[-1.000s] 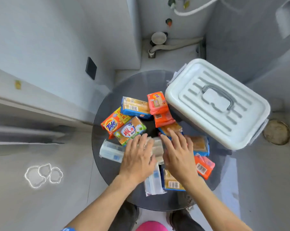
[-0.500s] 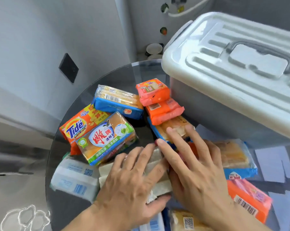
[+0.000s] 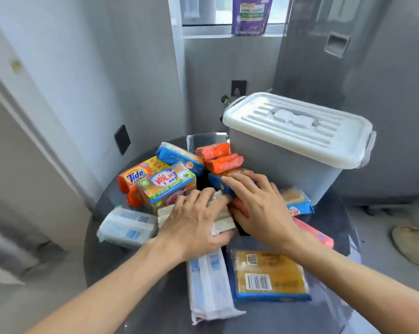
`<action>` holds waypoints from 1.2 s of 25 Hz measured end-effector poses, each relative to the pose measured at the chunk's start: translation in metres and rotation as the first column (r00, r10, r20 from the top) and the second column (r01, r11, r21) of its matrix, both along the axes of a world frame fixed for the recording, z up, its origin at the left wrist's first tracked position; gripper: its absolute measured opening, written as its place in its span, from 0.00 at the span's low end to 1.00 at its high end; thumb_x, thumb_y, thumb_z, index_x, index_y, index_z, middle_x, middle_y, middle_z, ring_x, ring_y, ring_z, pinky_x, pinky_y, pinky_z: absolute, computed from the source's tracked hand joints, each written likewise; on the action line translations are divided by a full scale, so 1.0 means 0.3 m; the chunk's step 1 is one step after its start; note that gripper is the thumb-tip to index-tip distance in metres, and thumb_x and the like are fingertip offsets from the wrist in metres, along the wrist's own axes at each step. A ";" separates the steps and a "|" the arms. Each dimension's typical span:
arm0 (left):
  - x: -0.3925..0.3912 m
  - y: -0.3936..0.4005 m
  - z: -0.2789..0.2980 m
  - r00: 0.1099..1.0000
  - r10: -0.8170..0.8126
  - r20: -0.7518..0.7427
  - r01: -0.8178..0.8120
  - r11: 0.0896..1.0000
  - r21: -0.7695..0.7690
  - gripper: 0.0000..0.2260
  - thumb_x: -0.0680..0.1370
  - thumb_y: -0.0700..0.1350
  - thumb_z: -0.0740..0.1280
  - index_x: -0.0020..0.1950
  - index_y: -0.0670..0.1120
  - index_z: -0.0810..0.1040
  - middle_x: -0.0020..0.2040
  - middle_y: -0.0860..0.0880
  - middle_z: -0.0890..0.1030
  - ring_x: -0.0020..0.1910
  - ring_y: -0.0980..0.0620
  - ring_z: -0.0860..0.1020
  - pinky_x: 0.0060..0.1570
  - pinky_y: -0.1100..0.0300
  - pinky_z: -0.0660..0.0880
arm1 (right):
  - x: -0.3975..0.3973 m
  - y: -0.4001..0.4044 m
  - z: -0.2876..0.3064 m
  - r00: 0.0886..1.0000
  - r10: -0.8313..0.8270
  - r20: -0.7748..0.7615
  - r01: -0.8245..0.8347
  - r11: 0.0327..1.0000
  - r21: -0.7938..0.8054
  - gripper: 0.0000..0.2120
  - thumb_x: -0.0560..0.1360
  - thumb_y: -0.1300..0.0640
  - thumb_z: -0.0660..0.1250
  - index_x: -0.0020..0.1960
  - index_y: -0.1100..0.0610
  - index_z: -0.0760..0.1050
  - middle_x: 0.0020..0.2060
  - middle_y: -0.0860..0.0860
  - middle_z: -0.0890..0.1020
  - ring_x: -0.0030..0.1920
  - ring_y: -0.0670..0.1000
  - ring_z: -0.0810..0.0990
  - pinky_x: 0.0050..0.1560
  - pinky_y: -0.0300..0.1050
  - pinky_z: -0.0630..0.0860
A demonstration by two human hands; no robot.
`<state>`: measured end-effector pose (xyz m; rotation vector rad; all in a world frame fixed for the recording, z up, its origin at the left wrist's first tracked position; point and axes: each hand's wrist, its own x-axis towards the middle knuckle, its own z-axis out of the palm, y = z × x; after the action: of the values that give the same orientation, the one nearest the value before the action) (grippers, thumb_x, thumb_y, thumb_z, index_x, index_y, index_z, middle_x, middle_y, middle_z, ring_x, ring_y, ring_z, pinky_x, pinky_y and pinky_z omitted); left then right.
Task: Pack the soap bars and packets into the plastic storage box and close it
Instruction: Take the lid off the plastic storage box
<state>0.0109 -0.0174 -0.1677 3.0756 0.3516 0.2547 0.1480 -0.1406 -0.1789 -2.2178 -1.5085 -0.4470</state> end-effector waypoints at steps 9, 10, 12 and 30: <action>-0.025 -0.019 0.055 0.987 0.119 -0.108 -0.136 0.978 -0.159 0.48 0.63 0.73 0.60 0.78 0.60 0.45 0.60 0.51 0.70 0.61 0.46 0.70 0.58 0.48 0.69 | -0.131 -0.119 0.051 0.998 -0.024 -0.064 0.010 0.979 -0.203 0.30 0.73 0.49 0.63 0.75 0.43 0.63 0.73 0.42 0.67 0.59 0.53 0.73 0.54 0.52 0.71; -0.022 -0.016 0.059 0.986 0.111 -0.124 -0.126 0.984 -0.129 0.47 0.63 0.74 0.60 0.77 0.61 0.47 0.60 0.51 0.70 0.62 0.46 0.69 0.59 0.48 0.67 | -0.129 -0.122 0.068 0.995 0.002 -0.104 -0.022 0.981 -0.190 0.30 0.73 0.48 0.63 0.74 0.43 0.64 0.73 0.41 0.67 0.62 0.52 0.72 0.57 0.51 0.71; -0.017 -0.007 0.085 0.993 0.057 -0.101 -0.061 0.997 -0.038 0.41 0.65 0.77 0.56 0.75 0.63 0.57 0.62 0.51 0.69 0.64 0.47 0.67 0.65 0.45 0.62 | -0.103 -0.132 0.134 0.980 0.077 -0.186 -0.091 0.994 -0.068 0.25 0.74 0.46 0.64 0.71 0.43 0.69 0.71 0.41 0.70 0.65 0.49 0.71 0.61 0.50 0.71; 0.515 0.151 0.317 0.853 0.486 0.189 -0.351 0.804 -0.480 0.20 0.77 0.55 0.60 0.63 0.44 0.74 0.61 0.42 0.78 0.58 0.40 0.75 0.55 0.48 0.72 | 0.154 -0.096 0.301 0.900 -0.351 0.257 0.386 0.917 -0.098 0.19 0.64 0.62 0.75 0.56 0.58 0.82 0.54 0.57 0.85 0.53 0.61 0.84 0.49 0.55 0.81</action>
<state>0.1652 0.0279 -0.0726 2.4348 0.9406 0.5700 0.1942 -0.1694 -0.0886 -2.6612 -1.2554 -0.7617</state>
